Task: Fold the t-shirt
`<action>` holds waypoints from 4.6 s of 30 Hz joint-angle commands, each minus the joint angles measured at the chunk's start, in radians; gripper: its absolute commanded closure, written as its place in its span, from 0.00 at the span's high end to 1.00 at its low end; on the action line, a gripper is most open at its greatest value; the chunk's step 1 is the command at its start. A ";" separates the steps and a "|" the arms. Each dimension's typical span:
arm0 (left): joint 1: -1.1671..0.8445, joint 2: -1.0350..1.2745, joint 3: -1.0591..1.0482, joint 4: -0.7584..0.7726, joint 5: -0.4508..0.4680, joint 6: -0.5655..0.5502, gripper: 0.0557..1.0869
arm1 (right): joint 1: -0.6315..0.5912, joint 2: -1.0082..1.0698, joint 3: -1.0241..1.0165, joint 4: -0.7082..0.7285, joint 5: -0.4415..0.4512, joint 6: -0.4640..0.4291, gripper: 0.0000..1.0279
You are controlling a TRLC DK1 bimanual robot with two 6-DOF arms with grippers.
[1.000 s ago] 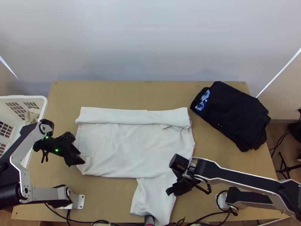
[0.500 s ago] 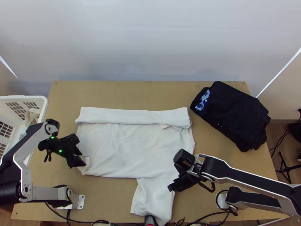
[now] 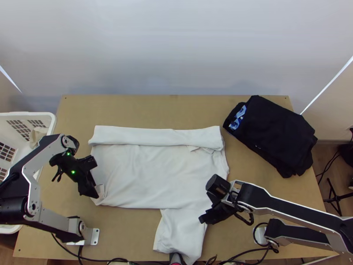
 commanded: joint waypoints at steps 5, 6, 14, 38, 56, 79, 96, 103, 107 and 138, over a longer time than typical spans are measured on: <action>-0.036 0.100 0.087 -0.032 -0.009 -0.127 0.95 | -0.015 0.001 -0.005 -0.018 -0.002 -0.008 0.03; -0.038 0.107 0.089 -0.034 -0.012 -0.132 0.95 | -0.015 0.001 -0.005 -0.023 -0.002 -0.010 0.03; -0.013 0.110 0.100 -0.015 -0.018 -0.127 0.95 | -0.015 -0.002 -0.007 -0.033 -0.002 -0.005 0.03; 0.051 0.115 0.071 -0.023 -0.119 -0.127 0.95 | -0.002 0.004 -0.004 -0.035 -0.002 0.015 0.03; -0.042 0.087 0.022 -0.006 -0.040 -0.128 0.95 | -0.002 0.005 0.010 -0.035 -0.002 0.025 0.03; -0.001 0.012 0.008 -0.029 -0.032 -0.105 0.95 | -0.011 0.012 0.005 -0.040 -0.002 0.025 0.03; 0.074 -0.017 0.020 -0.041 -0.076 -0.070 0.95 | -0.011 0.004 0.004 -0.040 0.000 0.019 0.03; 0.057 -0.003 0.015 0.015 -0.067 -0.072 0.95 | -0.011 -0.005 -0.004 -0.040 -0.002 0.022 0.03; 0.031 -0.002 0.005 0.032 -0.056 -0.084 0.95 | -0.011 -0.005 -0.004 -0.041 -0.002 0.022 0.03; 0.097 -0.006 0.037 0.042 0.048 -0.128 0.04 | -0.075 -0.044 0.019 -0.040 0.001 0.002 0.03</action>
